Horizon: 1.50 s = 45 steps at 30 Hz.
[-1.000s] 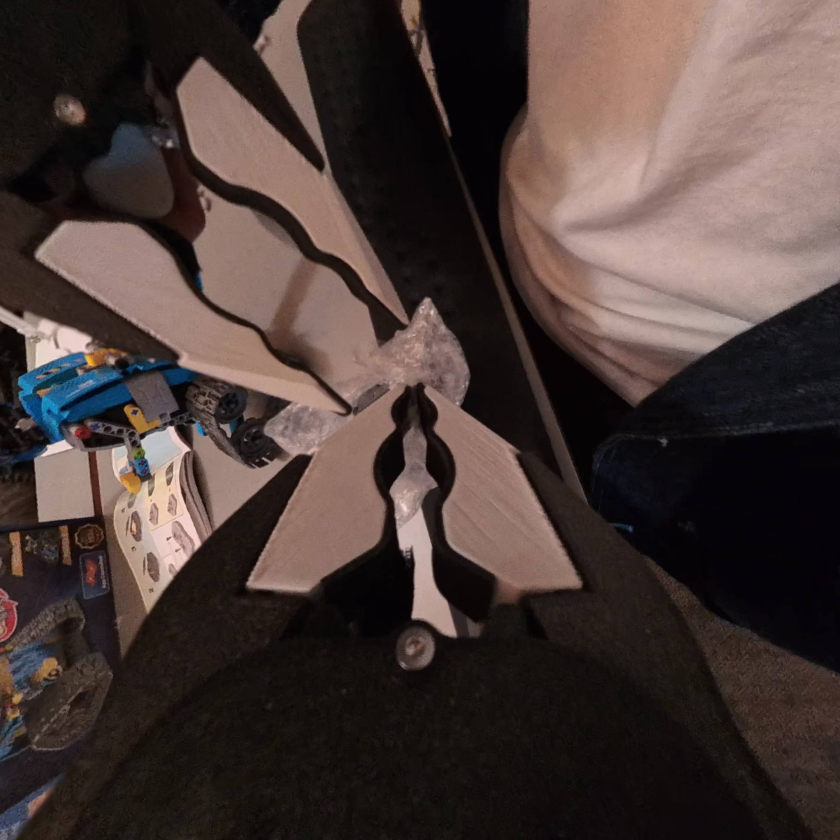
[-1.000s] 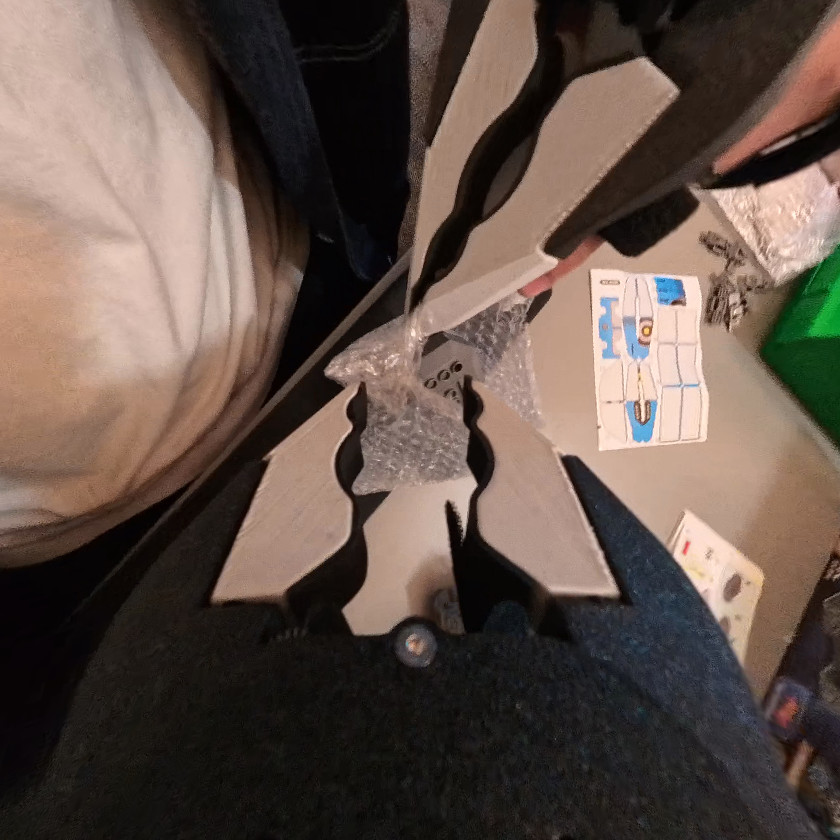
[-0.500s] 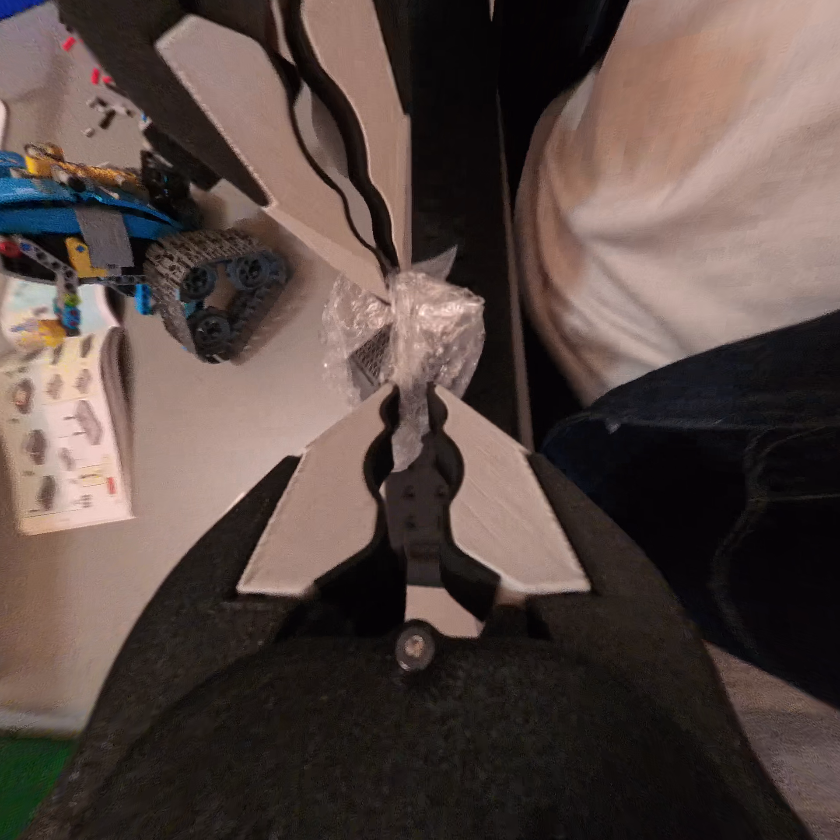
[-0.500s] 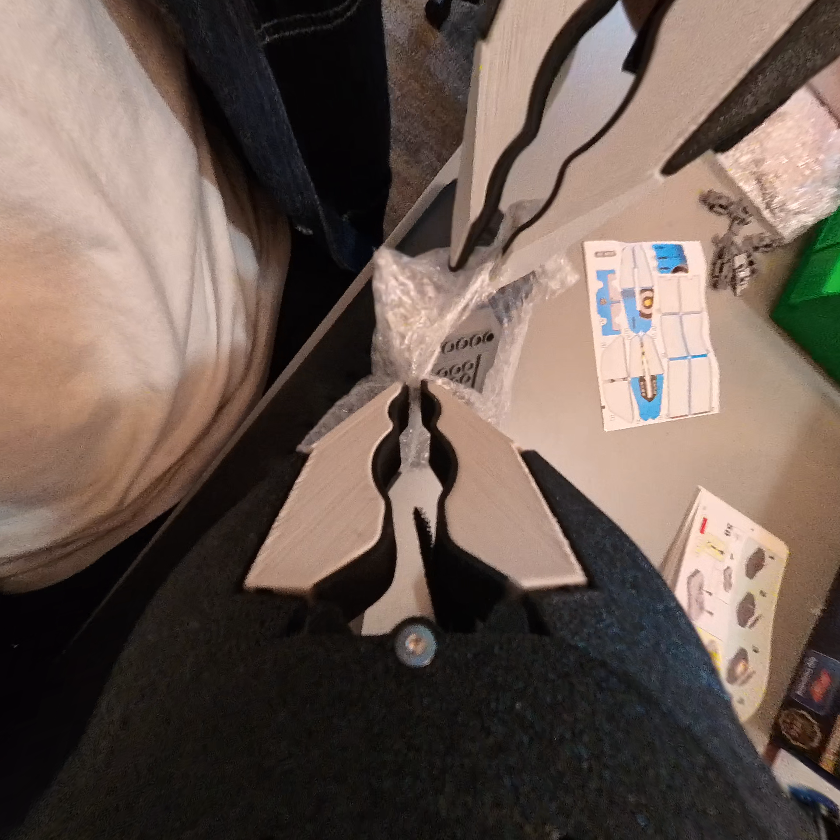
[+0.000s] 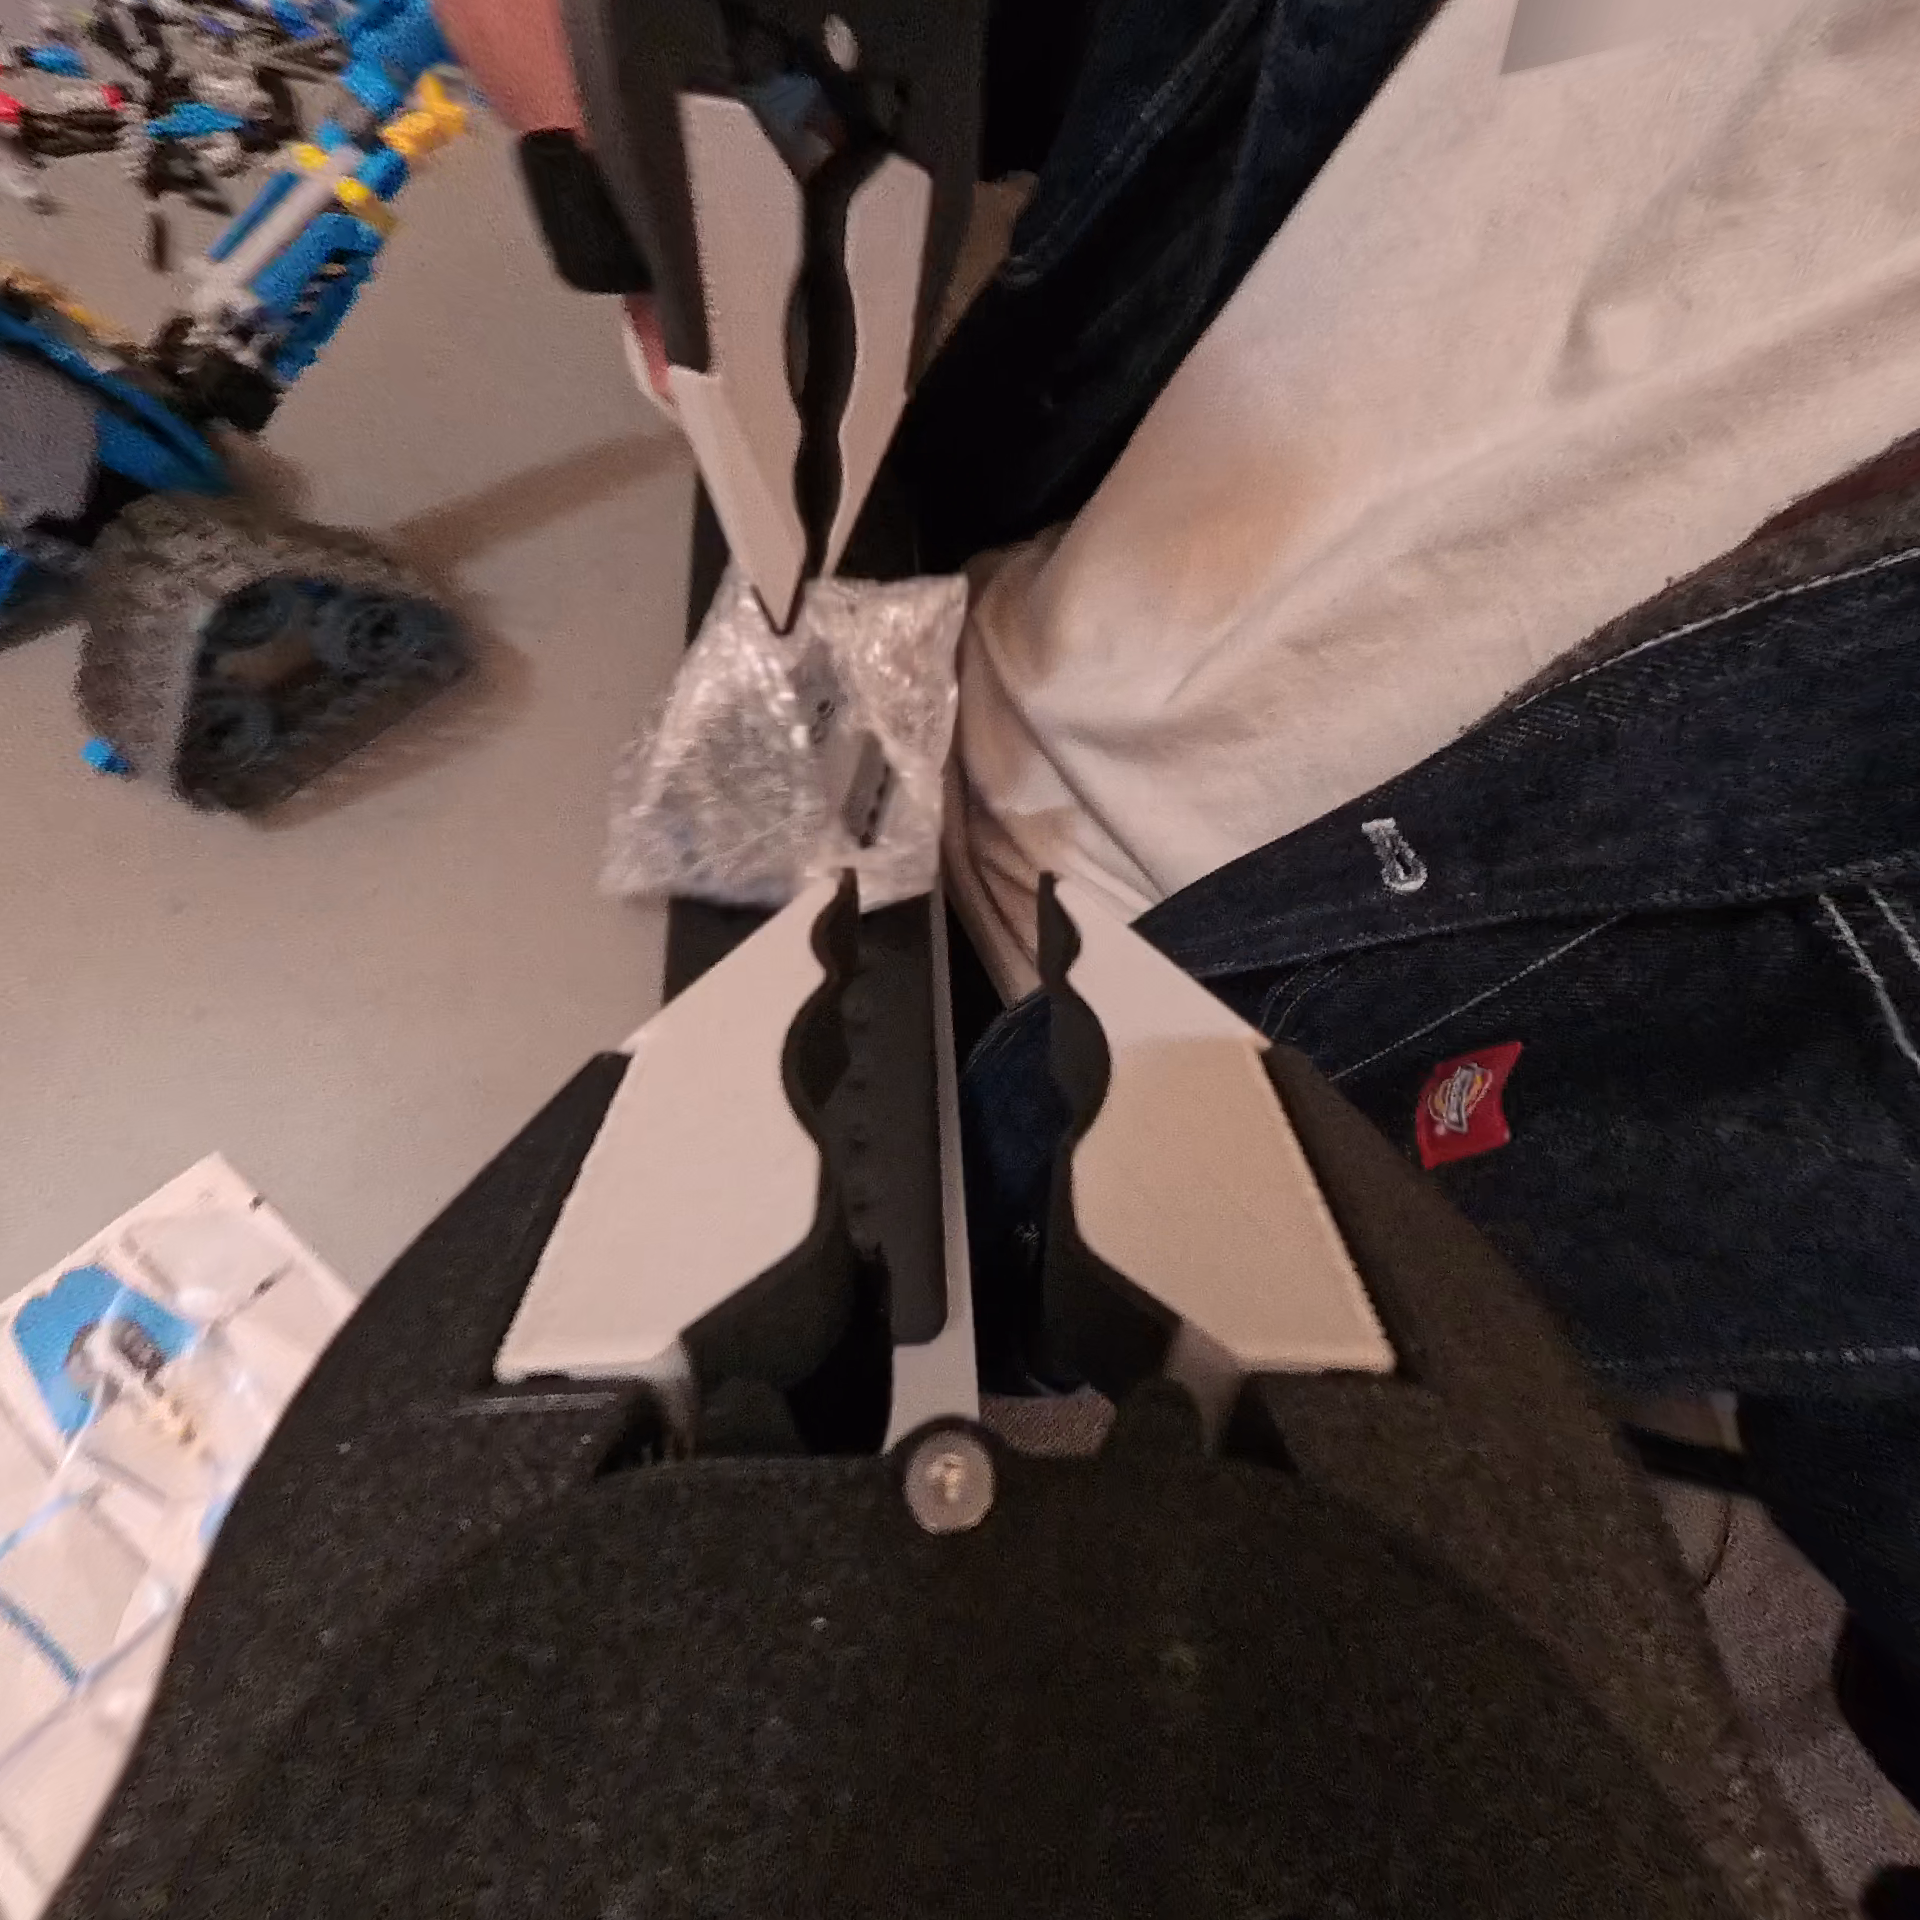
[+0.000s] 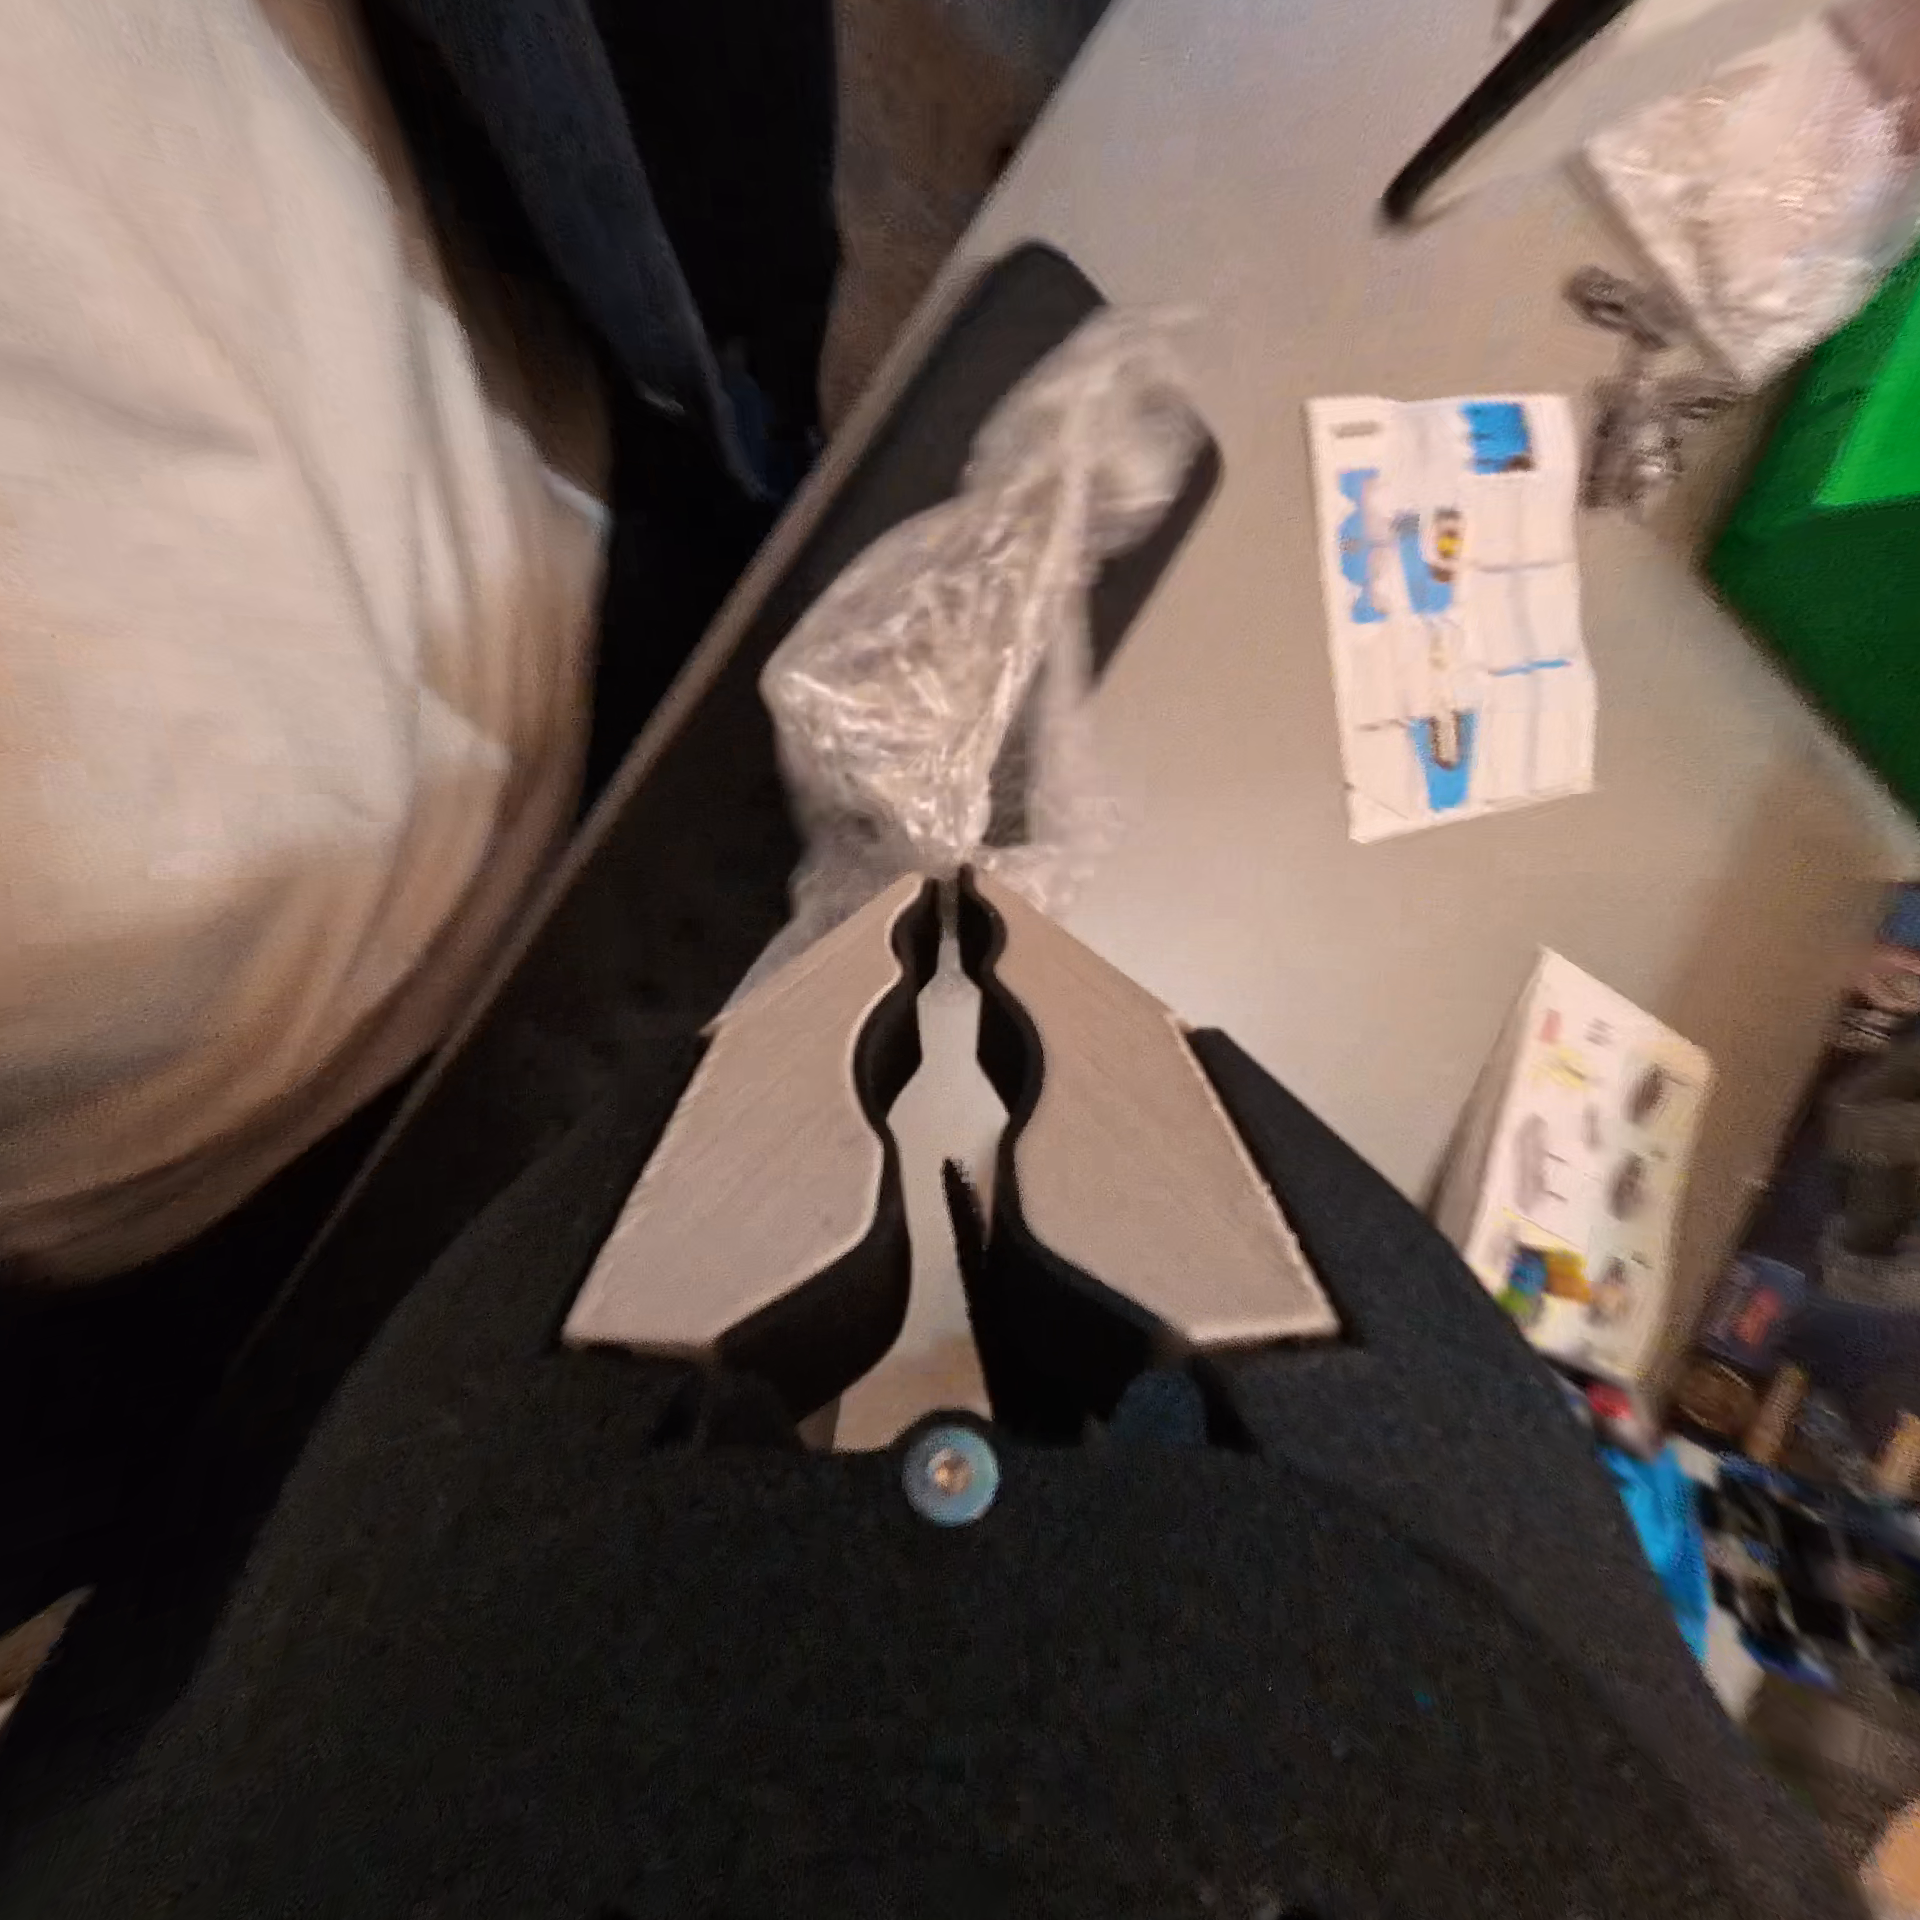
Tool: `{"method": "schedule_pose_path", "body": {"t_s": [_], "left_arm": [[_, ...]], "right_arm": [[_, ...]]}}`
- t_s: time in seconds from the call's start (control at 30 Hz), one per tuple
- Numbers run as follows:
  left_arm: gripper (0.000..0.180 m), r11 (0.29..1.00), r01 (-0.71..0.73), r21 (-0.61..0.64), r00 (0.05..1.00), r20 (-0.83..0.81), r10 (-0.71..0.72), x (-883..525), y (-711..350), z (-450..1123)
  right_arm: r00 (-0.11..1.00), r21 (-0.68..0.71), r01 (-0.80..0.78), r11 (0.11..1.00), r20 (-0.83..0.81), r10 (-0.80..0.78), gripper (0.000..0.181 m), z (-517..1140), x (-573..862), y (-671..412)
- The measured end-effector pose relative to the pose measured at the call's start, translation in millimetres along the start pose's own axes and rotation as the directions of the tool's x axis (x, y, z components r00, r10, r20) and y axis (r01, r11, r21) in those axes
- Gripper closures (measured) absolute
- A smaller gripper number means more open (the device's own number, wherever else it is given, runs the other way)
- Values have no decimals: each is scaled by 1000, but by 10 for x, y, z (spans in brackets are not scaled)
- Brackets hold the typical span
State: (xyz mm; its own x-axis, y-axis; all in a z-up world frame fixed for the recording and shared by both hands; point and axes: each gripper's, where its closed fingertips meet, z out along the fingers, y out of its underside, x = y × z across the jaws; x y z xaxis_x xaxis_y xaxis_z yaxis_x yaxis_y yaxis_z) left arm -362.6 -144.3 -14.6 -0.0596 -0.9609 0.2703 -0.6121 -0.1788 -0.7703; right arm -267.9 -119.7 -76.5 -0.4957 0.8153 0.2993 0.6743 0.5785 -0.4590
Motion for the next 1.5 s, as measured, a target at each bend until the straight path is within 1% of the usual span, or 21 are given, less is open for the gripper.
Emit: {"method": "schedule_pose_path", "body": {"t_s": [0.07,0.13,0.17,0.2,0.27,0.3,0.4,0.47,0.6,0.67,0.73,0.8,0.87,0.97,1.07,1.13,1.2,1.3,1.4,1.47,1.5], "left_arm": [[147,996,29,88,998,55,-34,-158,-118,-127],[147,982,36,187,998,44,-45,-163,-367,-16],[147,978,46,202,998,27,-53,-138,-458,135],[147,983,48,180,998,29,-54,-137,-484,329],[146,998,30,64,995,93,-36,-256,-394,679],[144,999,25,28,995,94,-27,-296,-355,777],[144,997,72,21,996,-53,-71,-246,-311,891],[152,997,47,-57,993,-106,-53,-206,-174,982],[164,987,-26,-161,995,-96,11,-250,-65,1115],[172,980,-56,-191,996,-85,41,-279,-11,1147],[177,973,-133,-188,990,-71,121,-261,-1,1156],[178,965,-218,-150,976,-44,213,-214,-44,1105],[179,970,-232,-69,972,-50,229,-102,-132,1046],[180,972,-233,21,970,-61,234,-6,-185,969],[180,975,-179,130,975,-106,193,60,-228,905],[180,977,-132,166,983,-108,151,-1,-154,777],[180,966,-55,251,991,-105,84,-76,-137,615],[180,968,-70,240,992,-84,93,-108,-79,617],[180,968,-60,245,993,-88,84,-121,-91,659],[180,950,-104,293,992,-41,122,-144,-300,693],[180,939,-134,317,987,-37,153,-113,-427,712]], "right_arm": [[999,69,-34,997,-19,36,180,-56,-4,-65],[997,41,-52,998,-50,54,179,-61,37,-13],[997,18,-49,999,-67,50,179,-40,54,34],[996,17,-56,998,-67,57,179,-17,46,49],[995,51,-53,997,-77,57,179,5,28,8],[995,49,-38,998,-88,42,179,11,13,7],[989,24,22,999,-144,-18,179,6,-17,26],[986,22,26,999,-165,-22,179,6,-28,32],[982,-3,51,999,-183,-50,179,69,-73,78],[980,-5,52,999,-194,-52,179,82,-80,89],[983,10,31,999,-182,-29,179,86,-113,101],[990,84,-41,996,-128,51,179,38,-201,67],[988,188,-125,974,-63,139,180,-94,-286,-29],[984,242,-154,958,-45,170,181,-195,-357,-116],[972,308,-229,923,19,235,181,-278,-405,-156],[958,269,-287,919,84,274,181,-302,-520,-19],[931,343,-362,867,84,356,181,-455,-475,21],[928,327,-366,871,61,367,181,-380,-514,40],[881,351,-467,811,107,461,180,-333,-498,50],[855,367,-509,778,116,505,178,-357,-430,40],[851,392,-516,762,133,508,174,-382,-405,-13]]}}
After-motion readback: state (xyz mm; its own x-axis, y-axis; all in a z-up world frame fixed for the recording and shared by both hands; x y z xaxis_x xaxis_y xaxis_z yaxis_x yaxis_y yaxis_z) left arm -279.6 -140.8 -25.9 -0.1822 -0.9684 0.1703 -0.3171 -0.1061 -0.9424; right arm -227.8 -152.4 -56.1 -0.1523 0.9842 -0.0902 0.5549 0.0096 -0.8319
